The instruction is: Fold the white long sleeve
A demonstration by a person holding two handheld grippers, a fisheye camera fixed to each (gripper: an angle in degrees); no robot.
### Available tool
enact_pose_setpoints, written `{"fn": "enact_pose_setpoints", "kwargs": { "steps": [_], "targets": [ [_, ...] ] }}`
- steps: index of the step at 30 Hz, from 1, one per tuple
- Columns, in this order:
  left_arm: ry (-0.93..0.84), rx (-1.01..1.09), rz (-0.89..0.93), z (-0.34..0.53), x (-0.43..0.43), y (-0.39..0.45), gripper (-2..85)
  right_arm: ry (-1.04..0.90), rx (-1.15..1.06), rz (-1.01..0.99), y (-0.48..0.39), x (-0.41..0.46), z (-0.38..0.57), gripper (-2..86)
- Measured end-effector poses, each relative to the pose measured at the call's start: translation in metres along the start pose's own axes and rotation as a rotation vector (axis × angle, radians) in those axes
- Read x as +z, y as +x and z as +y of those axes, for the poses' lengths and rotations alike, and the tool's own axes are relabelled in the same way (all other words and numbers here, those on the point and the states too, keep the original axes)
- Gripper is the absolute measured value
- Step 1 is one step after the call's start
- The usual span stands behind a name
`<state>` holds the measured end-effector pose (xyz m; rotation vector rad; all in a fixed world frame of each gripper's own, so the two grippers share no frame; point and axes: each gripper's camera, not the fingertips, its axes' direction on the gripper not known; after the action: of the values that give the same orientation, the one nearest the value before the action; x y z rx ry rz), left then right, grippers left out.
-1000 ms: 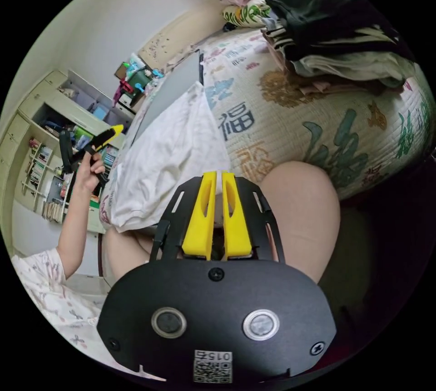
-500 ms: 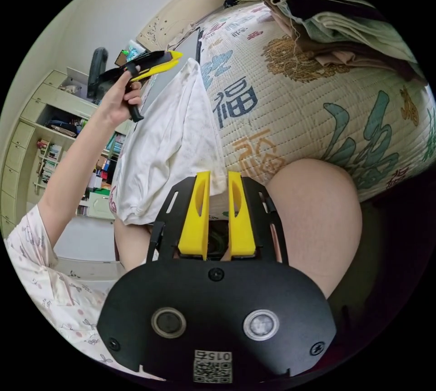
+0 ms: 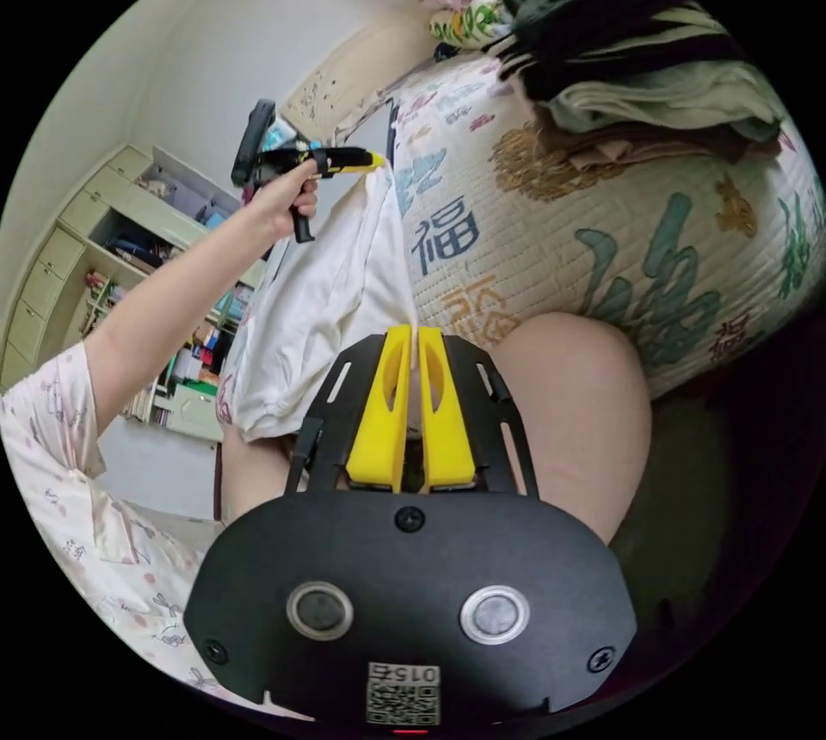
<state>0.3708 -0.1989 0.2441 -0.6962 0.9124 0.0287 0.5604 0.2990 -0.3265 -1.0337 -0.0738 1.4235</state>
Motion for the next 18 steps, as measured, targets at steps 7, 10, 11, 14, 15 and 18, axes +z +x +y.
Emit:
{"fn": "enact_pose_setpoints", "kwargs": {
  "steps": [7, 10, 11, 14, 15, 18],
  "targets": [
    [0.289, -0.044, 0.204, 0.018, -0.082, -0.021, 0.0, 0.289, -0.104, 0.16, -0.012, -0.106, 0.046, 0.1],
    [0.424, -0.074, 0.342, 0.043, -0.122, -0.042, -0.1, 0.406, -0.182, 0.209, -0.029, -0.152, 0.072, 0.1],
    [0.466, -0.077, 0.383, 0.06, -0.137, -0.053, -0.1, 0.435, -0.246, 0.211, -0.043, -0.166, 0.086, 0.1],
    [0.536, -0.07, 0.409, 0.122, -0.17, -0.09, -0.1, 0.414, -0.466, 0.092, -0.09, -0.179, 0.13, 0.1],
    [0.545, -0.071, 0.404, 0.137, -0.175, -0.099, -0.1, 0.391, -0.509, 0.051, -0.1, -0.176, 0.14, 0.1],
    [0.572, -0.105, 0.368, 0.227, -0.186, -0.156, -0.1, 0.187, -0.687, -0.174, -0.146, -0.13, 0.186, 0.2]
  ]
}}
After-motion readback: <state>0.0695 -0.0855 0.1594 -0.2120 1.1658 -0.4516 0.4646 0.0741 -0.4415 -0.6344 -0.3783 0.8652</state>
